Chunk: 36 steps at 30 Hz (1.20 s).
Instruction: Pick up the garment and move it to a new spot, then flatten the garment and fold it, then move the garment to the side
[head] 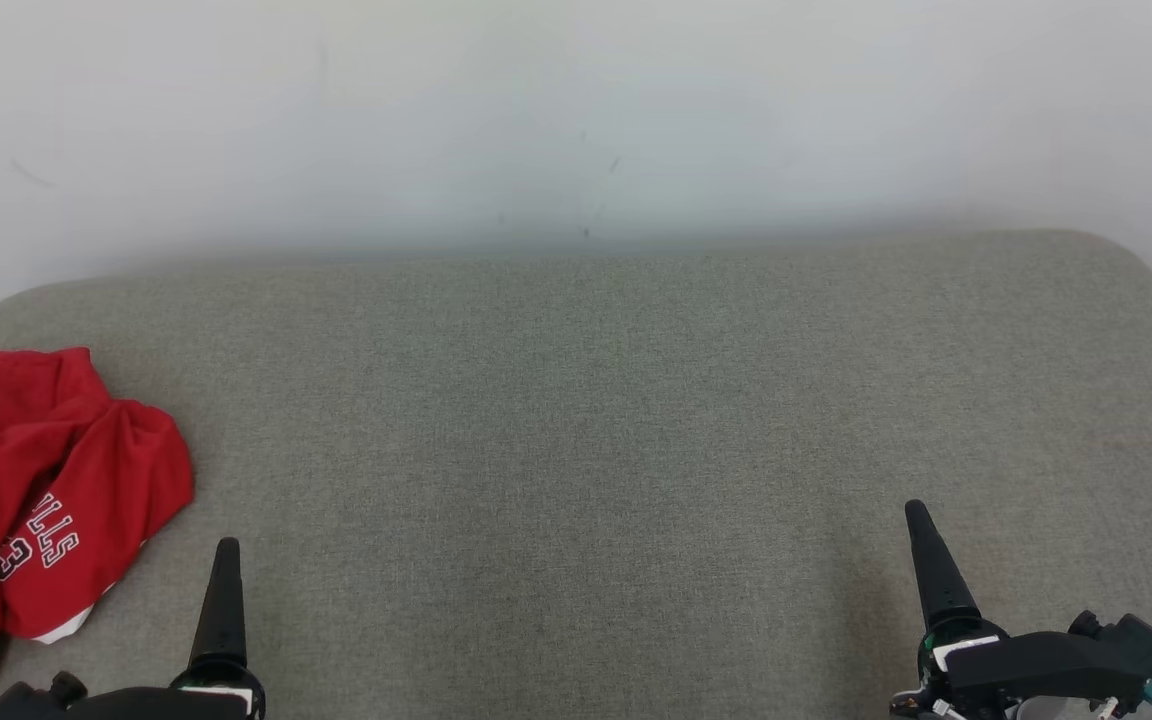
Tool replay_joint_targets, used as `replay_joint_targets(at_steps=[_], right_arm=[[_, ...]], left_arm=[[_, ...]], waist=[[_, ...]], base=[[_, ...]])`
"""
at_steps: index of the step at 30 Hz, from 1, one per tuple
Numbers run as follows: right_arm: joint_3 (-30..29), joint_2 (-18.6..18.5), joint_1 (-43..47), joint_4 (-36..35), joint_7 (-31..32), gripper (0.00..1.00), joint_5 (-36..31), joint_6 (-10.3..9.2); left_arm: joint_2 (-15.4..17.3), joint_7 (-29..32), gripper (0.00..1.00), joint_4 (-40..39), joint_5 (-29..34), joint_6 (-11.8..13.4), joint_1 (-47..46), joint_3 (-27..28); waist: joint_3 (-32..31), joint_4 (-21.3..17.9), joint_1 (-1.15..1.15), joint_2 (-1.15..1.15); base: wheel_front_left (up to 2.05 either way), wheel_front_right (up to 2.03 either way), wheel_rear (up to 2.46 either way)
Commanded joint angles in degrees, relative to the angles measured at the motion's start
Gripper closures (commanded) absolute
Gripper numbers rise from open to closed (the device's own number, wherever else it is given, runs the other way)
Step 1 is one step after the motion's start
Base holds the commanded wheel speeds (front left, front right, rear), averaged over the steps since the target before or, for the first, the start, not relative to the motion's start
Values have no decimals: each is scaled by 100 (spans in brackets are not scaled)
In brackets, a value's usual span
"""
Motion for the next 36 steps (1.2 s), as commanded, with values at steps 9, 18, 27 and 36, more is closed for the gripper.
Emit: replay_joint_targets(at_steps=[9,18,27,36], right_arm=[[92,-3,5,-202,-232,0,-1052,16],[124,-2,45,-267,-412,0,-1917,18],[125,-2,81,-302,-560,0,-2807,19],[135,-2,121,-324,-714,0,-3540,21]], left_arm=[[40,-241,0,-236,1144,97,42,-108],[44,-424,0,-342,2109,112,113,-149],[57,-571,0,-361,2933,150,155,-193],[68,-726,0,-382,3635,182,180,-253]], waist=[[3,6,0,0],[10,7,0,0],[14,7,0,0],[17,4,0,0]], base=[[0,0,0],[0,0,0],[0,0,0],[0,0,0]])
